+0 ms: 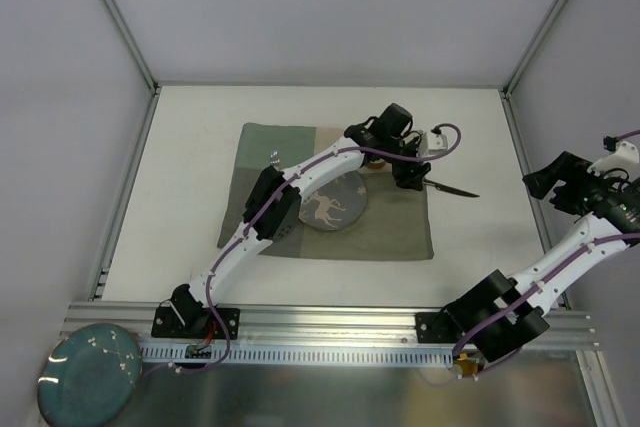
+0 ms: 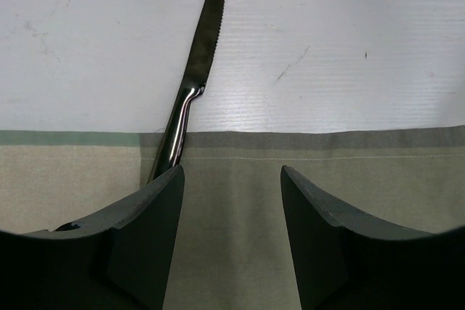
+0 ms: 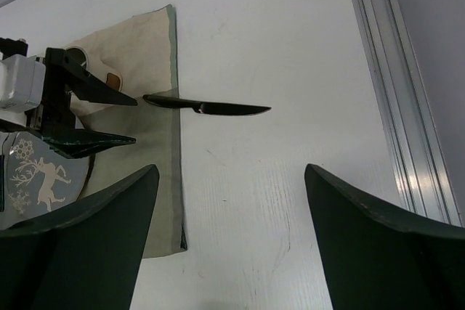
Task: Set the dinner table for one person
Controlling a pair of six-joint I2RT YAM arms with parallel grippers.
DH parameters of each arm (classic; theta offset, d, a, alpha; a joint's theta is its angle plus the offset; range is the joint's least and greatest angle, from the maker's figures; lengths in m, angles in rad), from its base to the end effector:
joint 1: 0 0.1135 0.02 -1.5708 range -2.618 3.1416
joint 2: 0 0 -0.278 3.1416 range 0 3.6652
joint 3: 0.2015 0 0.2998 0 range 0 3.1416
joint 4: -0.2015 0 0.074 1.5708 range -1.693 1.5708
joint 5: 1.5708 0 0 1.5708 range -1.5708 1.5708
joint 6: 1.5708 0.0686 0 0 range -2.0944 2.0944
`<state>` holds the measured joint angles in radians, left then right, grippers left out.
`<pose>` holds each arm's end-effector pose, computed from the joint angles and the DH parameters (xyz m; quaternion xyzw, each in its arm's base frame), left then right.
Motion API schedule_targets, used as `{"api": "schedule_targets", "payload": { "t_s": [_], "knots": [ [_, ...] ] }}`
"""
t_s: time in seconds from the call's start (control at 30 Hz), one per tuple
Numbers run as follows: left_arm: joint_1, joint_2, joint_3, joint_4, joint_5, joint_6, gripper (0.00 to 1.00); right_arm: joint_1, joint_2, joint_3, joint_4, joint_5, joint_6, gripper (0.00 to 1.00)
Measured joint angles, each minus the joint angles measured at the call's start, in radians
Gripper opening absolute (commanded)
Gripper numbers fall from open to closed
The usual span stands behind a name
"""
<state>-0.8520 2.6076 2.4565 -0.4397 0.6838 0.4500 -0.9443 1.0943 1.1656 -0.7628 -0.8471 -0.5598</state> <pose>0.4048 -0.5285 0.1993 0.6292 0.5656 -0.3784 0.3754 0.2018 -0.1912 0.3652 -0.0141 0.8432 0.0065 0.5374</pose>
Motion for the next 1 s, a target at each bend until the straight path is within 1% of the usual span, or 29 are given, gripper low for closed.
{"api": "schedule_targets", "payload": {
  "t_s": [0.17, 0.43, 0.67, 0.73, 0.83, 0.9, 1.0],
  "knots": [
    [-0.011, 0.020, 0.002, 0.015, -0.042, 0.000, 0.57, 0.000, -0.006, 0.001, -0.021, -0.008, -0.008, 0.86],
    [-0.066, 0.023, -0.018, 0.074, -0.236, 0.104, 0.58, -0.001, 0.005, 0.002, -0.029, -0.044, -0.019, 0.87],
    [-0.085, 0.023, -0.055, 0.144, -0.342, 0.188, 0.58, -0.001, 0.021, 0.019, -0.064, -0.064, -0.055, 0.89],
    [-0.083, 0.023, -0.070, 0.154, -0.374, 0.193, 0.59, -0.001, 0.004, 0.020, -0.071, -0.077, -0.072, 0.91],
    [-0.081, 0.005, -0.110, 0.165, -0.417, 0.178, 0.59, -0.001, -0.017, 0.021, -0.073, -0.106, -0.089, 0.92],
    [-0.076, -0.021, -0.130, 0.154, -0.456, 0.160, 0.59, 0.001, 0.009, 0.032, -0.074, -0.117, -0.093, 0.90],
    [-0.071, -0.108, -0.148, 0.111, -0.552, 0.117, 0.60, 0.052, 0.127, 0.101, -0.087, -0.102, -0.139, 0.90]
  ]
}}
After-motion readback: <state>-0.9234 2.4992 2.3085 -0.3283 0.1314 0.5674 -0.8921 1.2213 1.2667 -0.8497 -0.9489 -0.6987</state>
